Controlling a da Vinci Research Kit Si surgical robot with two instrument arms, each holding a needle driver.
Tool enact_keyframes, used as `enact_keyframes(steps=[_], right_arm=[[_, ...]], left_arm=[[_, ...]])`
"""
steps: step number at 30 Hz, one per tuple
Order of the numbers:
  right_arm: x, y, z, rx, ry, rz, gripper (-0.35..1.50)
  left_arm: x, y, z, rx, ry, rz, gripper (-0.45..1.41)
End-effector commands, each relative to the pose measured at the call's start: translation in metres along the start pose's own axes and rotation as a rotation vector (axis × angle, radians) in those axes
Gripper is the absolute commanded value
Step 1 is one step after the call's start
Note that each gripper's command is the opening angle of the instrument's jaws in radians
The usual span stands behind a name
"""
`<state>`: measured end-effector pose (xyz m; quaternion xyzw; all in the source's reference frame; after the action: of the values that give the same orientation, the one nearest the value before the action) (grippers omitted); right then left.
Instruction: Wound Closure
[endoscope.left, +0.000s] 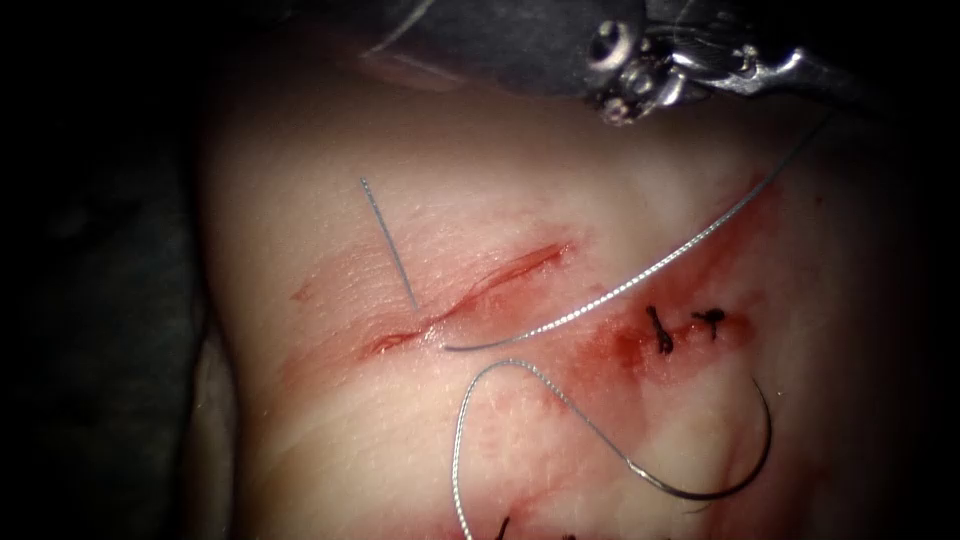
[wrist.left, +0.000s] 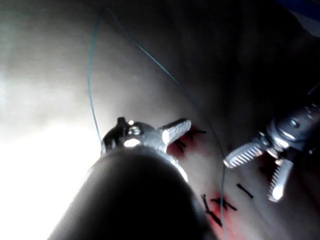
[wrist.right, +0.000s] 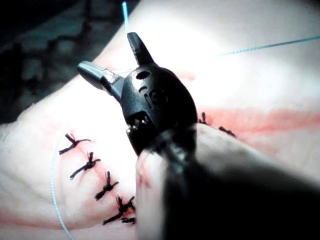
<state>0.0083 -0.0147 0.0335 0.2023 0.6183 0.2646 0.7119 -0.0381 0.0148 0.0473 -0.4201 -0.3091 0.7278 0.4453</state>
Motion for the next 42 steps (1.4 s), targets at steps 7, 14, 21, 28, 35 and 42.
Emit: enact_keyframes(steps=[7,14,21,28,35,42], right_arm=[[-0.0007,-0.0001,0.0013,0.001,0.000,0.019,1.10],[-0.0007,-0.0002,0.0014,0.001,0.000,0.024,1.10],[-0.0008,-0.0001,0.0013,0.002,0.000,0.030,1.10],[-0.0008,-0.0002,0.0014,0.002,0.000,0.041,1.10],[-0.0008,-0.0002,0.0014,0.002,0.000,0.041,1.10],[-0.0008,-0.0003,0.0015,0.003,0.000,0.046,1.10]], left_arm=[[0.0015,-0.0069,0.0063,-0.066,-0.206,-0.281,0.56],[0.0040,-0.0123,0.0125,-0.094,-0.330,-0.400,0.52],[0.0036,-0.0114,0.0131,-0.172,-0.453,-0.443,0.54],[0.0030,-0.0112,0.0134,-0.152,-0.542,-0.486,0.81],[0.0012,-0.0125,0.0142,-0.117,-0.593,-0.510,0.89],[0.0002,-0.0136,0.0149,-0.092,-0.609,-0.525,0.74]])
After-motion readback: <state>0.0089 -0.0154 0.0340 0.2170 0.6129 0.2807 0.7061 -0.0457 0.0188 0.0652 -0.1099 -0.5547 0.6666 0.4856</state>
